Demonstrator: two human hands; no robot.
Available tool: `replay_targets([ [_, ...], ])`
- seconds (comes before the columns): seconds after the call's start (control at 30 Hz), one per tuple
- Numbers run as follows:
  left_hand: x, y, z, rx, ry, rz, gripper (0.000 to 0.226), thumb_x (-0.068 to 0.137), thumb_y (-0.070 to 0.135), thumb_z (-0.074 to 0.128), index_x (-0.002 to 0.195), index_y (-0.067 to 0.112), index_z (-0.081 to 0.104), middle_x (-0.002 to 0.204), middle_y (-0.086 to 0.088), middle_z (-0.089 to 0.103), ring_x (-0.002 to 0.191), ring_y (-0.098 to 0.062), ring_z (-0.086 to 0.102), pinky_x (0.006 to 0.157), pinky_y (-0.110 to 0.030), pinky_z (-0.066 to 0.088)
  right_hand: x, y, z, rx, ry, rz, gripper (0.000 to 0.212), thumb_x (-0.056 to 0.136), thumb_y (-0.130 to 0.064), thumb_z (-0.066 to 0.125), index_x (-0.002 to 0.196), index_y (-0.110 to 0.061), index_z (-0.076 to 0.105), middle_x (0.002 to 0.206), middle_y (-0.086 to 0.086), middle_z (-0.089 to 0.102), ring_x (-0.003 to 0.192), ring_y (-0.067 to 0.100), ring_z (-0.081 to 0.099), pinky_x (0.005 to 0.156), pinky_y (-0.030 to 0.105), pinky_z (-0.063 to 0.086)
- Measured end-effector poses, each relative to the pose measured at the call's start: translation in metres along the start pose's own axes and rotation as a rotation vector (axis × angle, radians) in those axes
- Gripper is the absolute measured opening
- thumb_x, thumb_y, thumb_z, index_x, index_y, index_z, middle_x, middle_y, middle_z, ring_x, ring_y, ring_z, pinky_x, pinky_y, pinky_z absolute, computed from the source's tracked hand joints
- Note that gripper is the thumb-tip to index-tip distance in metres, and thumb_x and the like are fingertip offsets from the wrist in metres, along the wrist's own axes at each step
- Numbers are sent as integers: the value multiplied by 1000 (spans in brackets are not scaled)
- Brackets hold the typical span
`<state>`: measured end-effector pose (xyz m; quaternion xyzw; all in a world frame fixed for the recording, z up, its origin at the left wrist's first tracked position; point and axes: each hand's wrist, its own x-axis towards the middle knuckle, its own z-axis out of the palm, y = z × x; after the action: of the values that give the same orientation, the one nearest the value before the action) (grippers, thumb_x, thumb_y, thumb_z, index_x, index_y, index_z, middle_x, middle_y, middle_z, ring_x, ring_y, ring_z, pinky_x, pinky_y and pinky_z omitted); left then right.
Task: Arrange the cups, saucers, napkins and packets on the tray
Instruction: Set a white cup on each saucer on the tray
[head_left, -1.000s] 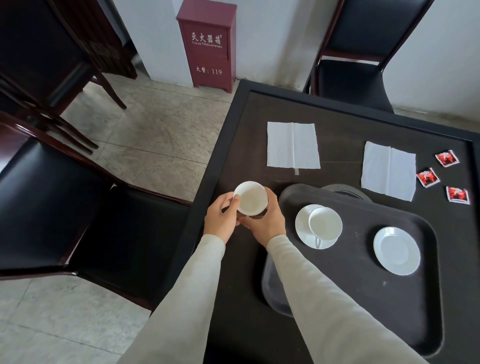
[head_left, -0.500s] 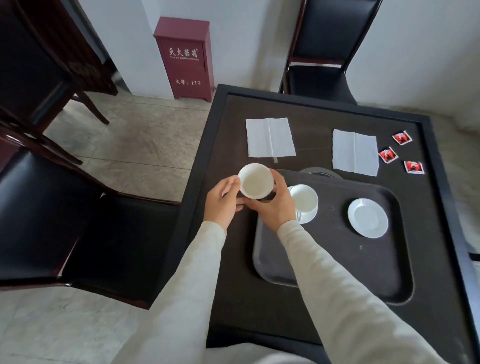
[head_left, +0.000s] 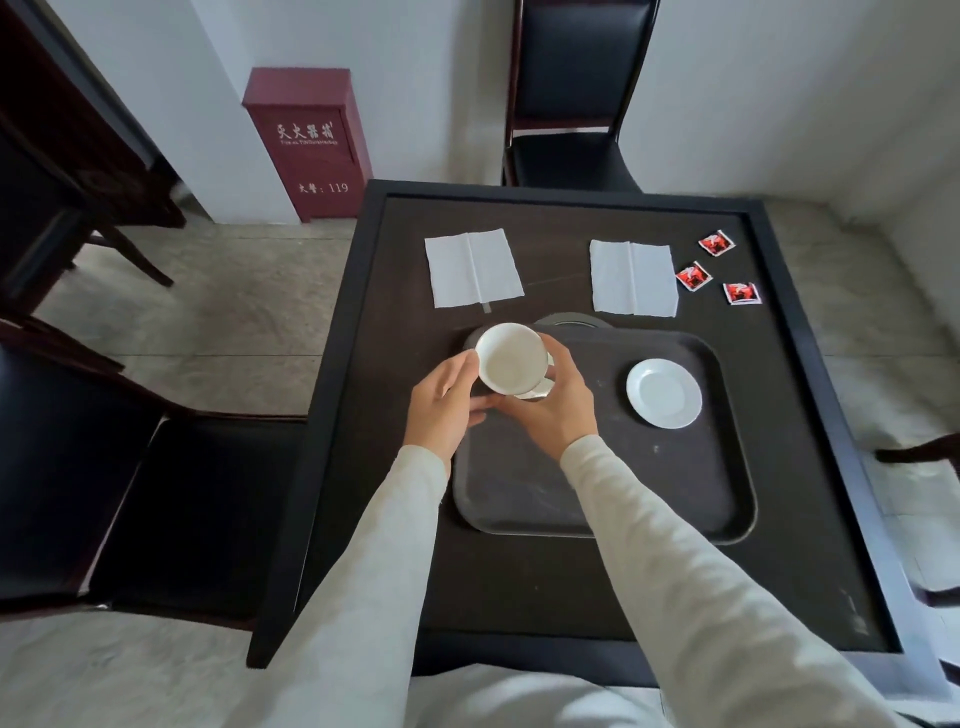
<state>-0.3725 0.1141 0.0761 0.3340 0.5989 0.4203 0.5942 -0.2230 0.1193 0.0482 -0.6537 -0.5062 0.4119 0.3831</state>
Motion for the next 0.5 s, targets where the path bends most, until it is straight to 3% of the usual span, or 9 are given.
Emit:
replay_targets([
  [0.13,-7,-3,31,7,-10,16,14,98,46,59,103,46,72,105,17,74,88,-13,78,72,-23,59,-1,11,-30,-4,9,-6,85,67,-32,91,138,-39,46,125,-13,61,112,10,56,87,14,44],
  [0.27,-14,-4,65,18,-10,20,23,98,46,59,116,39,71,111,12,74,88,-11,77,82,-31,60,4,24,-62,-12,10,-19,83,66,-33,91,136,-44,45,119,-22,60,113,10,58,94,26,49],
  [0.37,-17,-3,91,26,-10,21,28,97,46,60,122,37,69,112,10,74,89,-10,77,78,-26,60,10,34,-86,-18,13,-32,82,65,-37,91,132,-47,45,113,-33,56,106,2,59,83,15,45],
  [0.43,-18,-3,108,32,-1,9,28,97,46,61,122,36,69,114,9,73,89,-11,77,79,-28,60,14,41,-101,-12,15,-28,82,65,-37,92,132,-47,45,112,-33,56,104,3,61,83,14,45],
  [0.5,-18,-3,127,53,11,-12,24,96,46,62,117,38,70,114,10,72,86,-11,77,79,-29,60,17,48,-116,10,19,-13,84,64,-36,93,133,-44,47,111,-32,58,103,-7,60,82,10,46],
])
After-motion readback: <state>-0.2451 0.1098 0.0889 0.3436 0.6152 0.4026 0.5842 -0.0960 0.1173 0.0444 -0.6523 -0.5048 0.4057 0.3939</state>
